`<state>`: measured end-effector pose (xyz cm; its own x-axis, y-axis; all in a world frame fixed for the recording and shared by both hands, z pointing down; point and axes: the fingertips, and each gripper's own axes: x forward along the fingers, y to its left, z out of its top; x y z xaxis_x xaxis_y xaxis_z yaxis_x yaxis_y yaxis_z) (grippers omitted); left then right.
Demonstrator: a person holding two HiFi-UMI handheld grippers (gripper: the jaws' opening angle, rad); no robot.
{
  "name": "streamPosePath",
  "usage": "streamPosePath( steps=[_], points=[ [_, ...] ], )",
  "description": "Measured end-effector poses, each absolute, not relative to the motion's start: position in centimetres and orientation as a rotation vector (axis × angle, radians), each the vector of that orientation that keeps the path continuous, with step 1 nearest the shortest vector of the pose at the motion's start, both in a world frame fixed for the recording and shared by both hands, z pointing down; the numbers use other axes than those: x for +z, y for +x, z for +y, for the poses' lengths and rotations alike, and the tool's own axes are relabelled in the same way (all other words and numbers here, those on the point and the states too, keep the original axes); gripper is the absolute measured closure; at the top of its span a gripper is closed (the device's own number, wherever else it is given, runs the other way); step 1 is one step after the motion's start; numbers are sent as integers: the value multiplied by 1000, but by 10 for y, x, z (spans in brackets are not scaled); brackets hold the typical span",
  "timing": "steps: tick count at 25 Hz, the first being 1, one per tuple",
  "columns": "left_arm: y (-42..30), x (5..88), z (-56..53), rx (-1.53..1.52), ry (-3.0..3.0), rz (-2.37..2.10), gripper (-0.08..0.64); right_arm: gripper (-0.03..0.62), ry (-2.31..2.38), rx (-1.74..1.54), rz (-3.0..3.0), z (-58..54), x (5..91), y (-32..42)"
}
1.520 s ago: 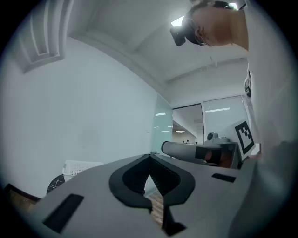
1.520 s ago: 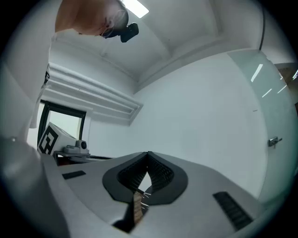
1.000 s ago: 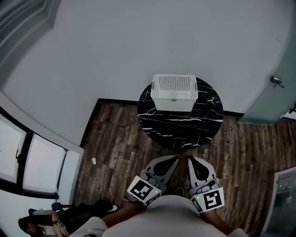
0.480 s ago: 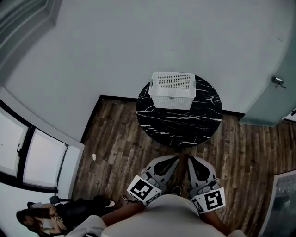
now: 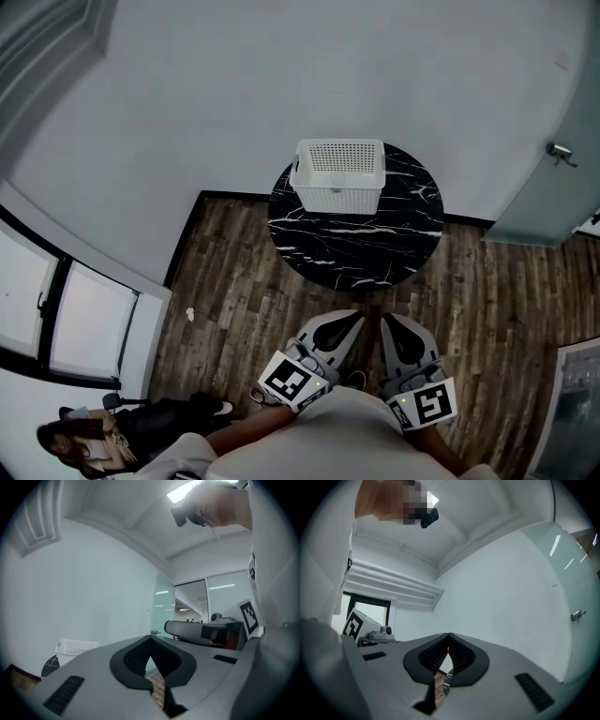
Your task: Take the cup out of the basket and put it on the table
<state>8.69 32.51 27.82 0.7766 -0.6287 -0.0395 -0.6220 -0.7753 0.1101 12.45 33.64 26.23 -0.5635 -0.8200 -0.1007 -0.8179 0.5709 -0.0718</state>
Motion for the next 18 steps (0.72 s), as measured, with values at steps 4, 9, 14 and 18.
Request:
streamPosePath(
  steps=[4,9,14,18],
  points=[
    [89,278,321,-97,2874,-1017,561,584,-1397,-29,2659,331,262,127],
    [83,280,303,-103,2869,-1025,561,584,-1391,-58,2670,314,268,120],
    [67,281,271,-117,2867,-1026,561,584,-1399,-56,2674,284,271,106],
    [51,281,236,-139,2866,-1017,561,584,-1411,-51,2684,248,272,89]
  ],
)
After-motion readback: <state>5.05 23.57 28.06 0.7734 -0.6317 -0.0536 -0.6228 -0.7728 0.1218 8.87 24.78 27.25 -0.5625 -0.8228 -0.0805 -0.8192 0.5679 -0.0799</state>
